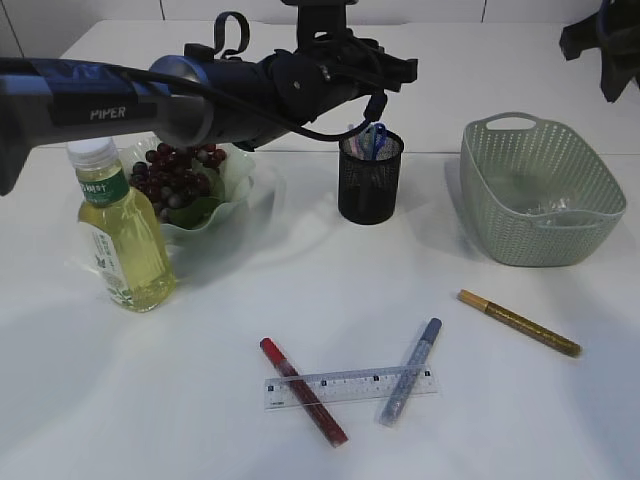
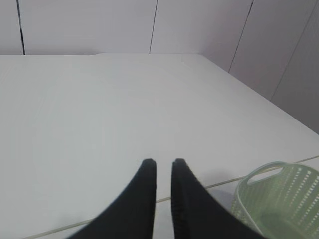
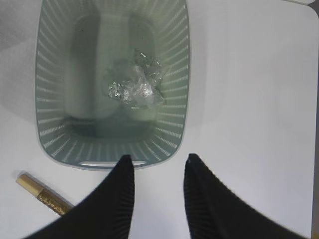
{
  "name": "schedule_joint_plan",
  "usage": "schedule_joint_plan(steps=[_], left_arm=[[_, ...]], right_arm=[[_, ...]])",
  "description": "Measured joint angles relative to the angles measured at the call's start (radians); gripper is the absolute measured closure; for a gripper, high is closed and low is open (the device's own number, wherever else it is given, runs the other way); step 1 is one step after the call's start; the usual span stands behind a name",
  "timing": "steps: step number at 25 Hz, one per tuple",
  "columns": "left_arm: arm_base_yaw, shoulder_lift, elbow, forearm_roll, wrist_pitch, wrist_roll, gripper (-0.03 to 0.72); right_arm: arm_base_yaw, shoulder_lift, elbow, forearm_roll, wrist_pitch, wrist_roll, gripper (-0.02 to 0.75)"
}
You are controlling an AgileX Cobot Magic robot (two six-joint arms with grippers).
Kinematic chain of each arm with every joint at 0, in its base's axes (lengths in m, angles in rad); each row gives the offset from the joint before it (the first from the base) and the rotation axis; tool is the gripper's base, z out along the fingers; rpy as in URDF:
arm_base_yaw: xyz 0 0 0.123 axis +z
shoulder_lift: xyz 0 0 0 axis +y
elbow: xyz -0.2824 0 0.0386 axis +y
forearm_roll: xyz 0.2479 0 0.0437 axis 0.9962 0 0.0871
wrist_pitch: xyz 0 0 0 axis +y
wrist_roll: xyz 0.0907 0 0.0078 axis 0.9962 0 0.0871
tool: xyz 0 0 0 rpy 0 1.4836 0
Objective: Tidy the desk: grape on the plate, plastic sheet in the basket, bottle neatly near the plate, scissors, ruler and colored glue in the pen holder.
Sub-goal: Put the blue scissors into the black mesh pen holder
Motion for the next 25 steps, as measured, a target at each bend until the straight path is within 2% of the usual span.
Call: schedule_joint_plan(steps=[9, 18, 25], left_arm=[[0.000, -0.012, 0.000, 0.011, 0.087, 0.000, 0.599], [0.000, -0.163, 0.000, 0.091, 0.492, 0.000, 0.569], [0.005, -0.294, -0.002, 0.211, 0.782, 0.002, 0.448]], right_arm=[[0.000, 0.000, 0.000, 0.000, 0.000, 0.000, 0.465], [0.000, -0.002, 0.000, 0.041, 0.000, -0.031, 0.477], [0.000, -0.020, 0.000, 0.121, 0.000, -0.083, 0.477]])
